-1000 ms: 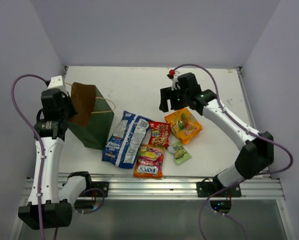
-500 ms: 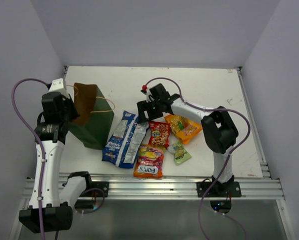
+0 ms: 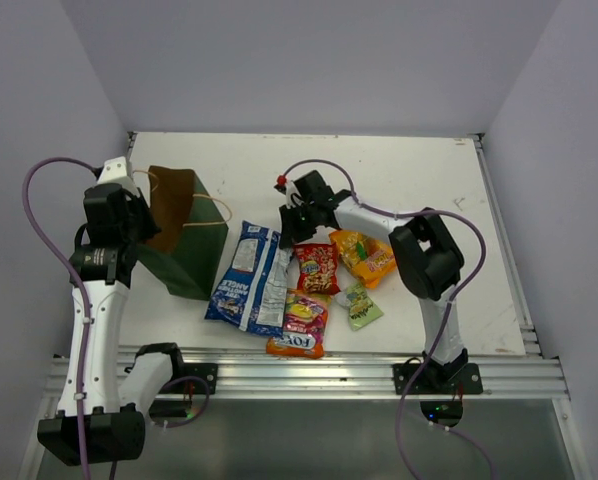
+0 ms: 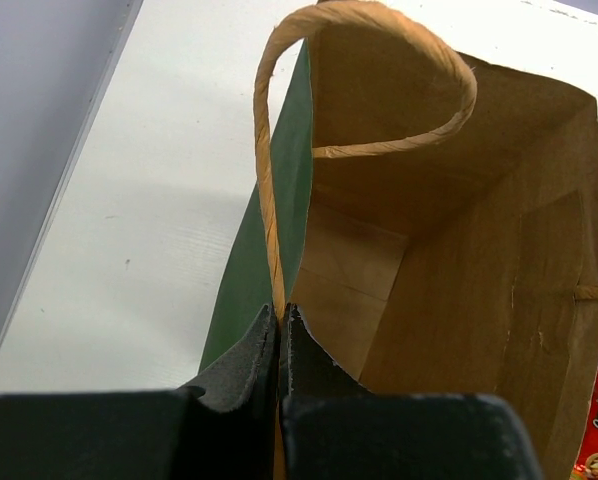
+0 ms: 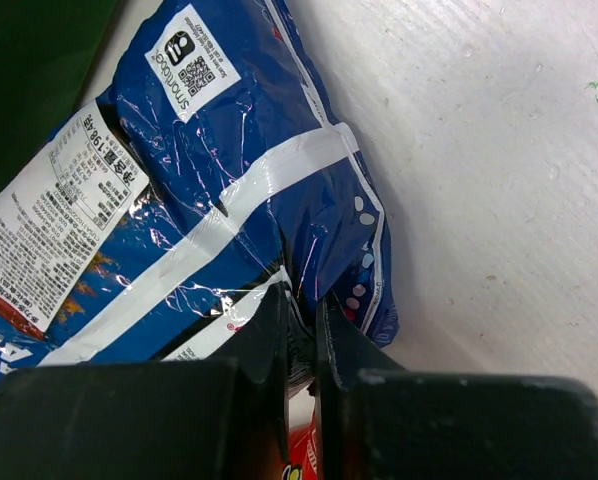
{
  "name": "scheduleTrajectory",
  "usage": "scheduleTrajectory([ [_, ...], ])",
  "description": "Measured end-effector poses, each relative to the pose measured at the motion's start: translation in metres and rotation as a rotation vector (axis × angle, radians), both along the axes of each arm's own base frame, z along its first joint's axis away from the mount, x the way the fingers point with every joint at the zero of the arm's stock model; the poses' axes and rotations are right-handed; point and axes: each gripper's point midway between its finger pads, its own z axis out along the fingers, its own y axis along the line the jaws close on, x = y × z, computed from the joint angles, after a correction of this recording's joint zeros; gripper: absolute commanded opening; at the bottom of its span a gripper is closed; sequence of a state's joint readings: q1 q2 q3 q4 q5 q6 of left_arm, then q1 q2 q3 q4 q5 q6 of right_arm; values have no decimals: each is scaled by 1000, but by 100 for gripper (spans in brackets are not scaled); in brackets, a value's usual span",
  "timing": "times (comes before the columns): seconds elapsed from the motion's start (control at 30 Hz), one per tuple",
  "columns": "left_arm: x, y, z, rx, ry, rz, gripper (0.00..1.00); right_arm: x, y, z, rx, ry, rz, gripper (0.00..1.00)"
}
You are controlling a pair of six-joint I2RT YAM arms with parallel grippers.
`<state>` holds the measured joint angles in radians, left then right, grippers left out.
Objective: Place the snacks into the paper bag
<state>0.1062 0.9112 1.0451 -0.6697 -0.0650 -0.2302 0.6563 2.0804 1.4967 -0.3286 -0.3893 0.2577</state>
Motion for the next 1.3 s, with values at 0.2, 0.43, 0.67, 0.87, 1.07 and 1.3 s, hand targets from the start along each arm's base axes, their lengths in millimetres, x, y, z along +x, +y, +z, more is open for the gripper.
scheduleTrajectory([
  [0.2, -2, -4, 3, -42, -15, 10, 0, 1, -13, 5, -96, -16, -4, 0],
  [0.43, -7, -13, 11, -121, -55, 29, 0, 29, -54, 77, -328, -161, -111, 0],
  [0.67, -13, -21, 13, -197, -77, 44, 0, 69, -85, 241, -339, -477, -311, 0],
  [0.87, -23, -37, 5, -280, -91, 31, 0, 65, -124, 349, -255, -695, -500, 0],
  [1.07, -32, -44, 9, -324, -129, 30, 0, 57, -146, 393, -218, -801, -609, 0],
  [1.3, -34, -53, 12, -388, -139, 21, 0, 45, -122, 446, -50, -928, -655, 0],
])
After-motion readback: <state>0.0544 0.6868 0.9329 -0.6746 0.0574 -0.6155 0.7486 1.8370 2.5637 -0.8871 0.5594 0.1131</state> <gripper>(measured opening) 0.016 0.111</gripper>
